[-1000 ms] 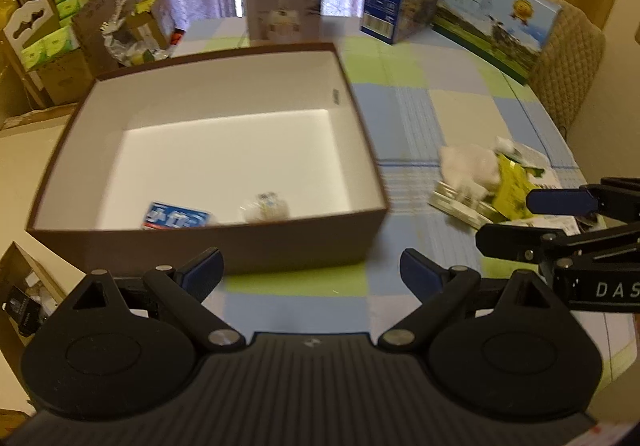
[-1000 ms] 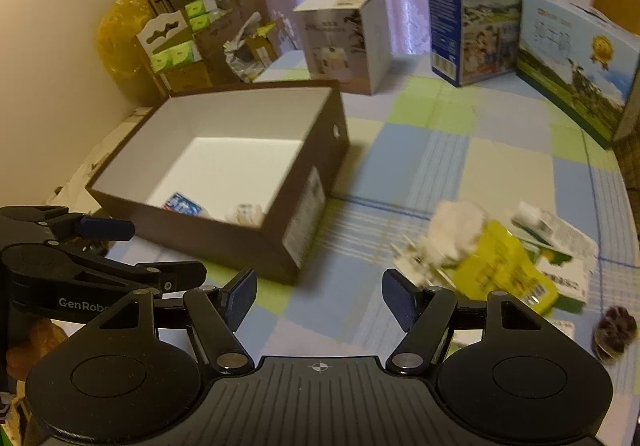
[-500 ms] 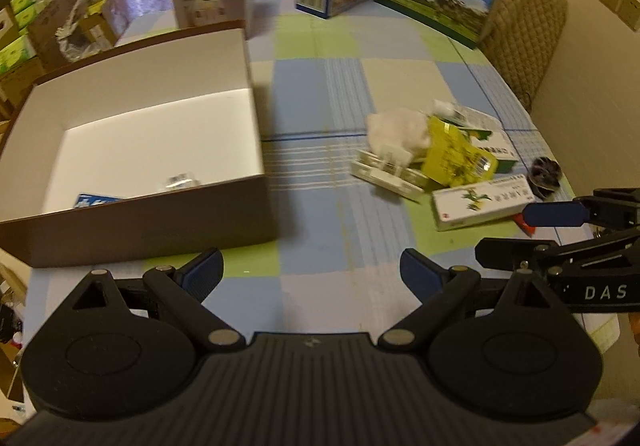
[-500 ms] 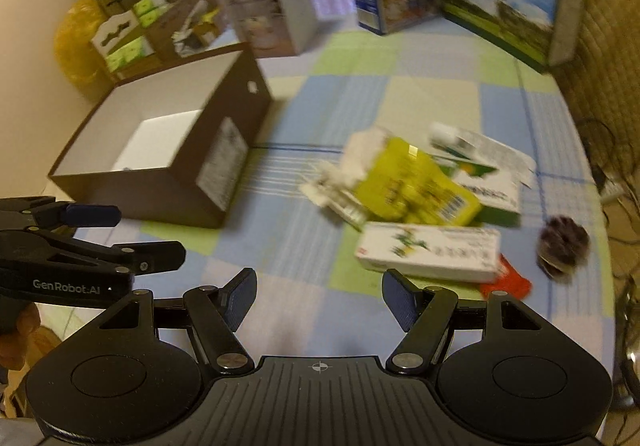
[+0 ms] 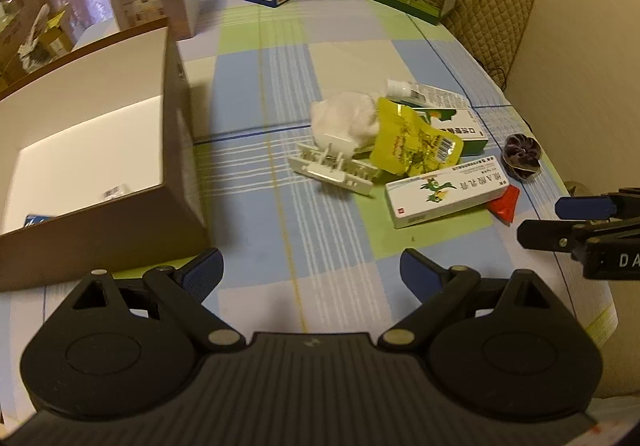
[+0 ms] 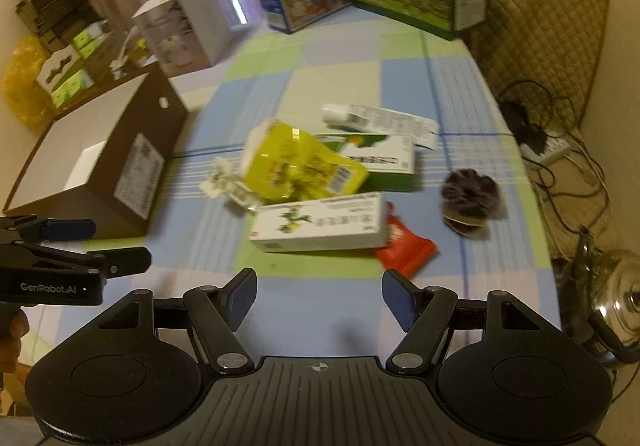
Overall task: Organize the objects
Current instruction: 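Grasp the white hair claw clip with the left gripper while the right gripper grasps the brown scrunchie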
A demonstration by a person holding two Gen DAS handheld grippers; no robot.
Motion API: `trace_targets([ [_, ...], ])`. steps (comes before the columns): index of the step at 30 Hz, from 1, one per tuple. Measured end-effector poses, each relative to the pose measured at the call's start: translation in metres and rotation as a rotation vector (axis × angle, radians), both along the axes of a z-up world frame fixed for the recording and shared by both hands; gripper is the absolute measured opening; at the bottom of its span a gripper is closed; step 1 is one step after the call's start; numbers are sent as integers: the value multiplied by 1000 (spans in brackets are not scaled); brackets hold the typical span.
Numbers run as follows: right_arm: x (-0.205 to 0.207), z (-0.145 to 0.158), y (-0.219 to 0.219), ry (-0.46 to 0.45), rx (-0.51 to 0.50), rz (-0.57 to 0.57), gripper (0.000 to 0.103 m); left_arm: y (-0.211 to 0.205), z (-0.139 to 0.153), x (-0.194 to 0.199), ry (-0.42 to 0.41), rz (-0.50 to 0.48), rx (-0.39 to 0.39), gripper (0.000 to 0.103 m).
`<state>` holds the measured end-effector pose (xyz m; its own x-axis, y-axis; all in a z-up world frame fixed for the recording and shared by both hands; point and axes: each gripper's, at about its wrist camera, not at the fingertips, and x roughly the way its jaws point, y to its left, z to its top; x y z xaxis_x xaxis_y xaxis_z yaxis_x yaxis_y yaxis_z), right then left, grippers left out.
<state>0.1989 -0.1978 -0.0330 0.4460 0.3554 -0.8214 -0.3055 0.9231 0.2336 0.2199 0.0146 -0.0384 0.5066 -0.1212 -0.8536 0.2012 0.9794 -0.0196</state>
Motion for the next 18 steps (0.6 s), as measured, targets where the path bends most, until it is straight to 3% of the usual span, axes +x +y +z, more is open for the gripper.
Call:
trace_targets([
  [18,19,-23,-54,41,-21,-146,67,-30,-31,52,-24,-98,62,93],
])
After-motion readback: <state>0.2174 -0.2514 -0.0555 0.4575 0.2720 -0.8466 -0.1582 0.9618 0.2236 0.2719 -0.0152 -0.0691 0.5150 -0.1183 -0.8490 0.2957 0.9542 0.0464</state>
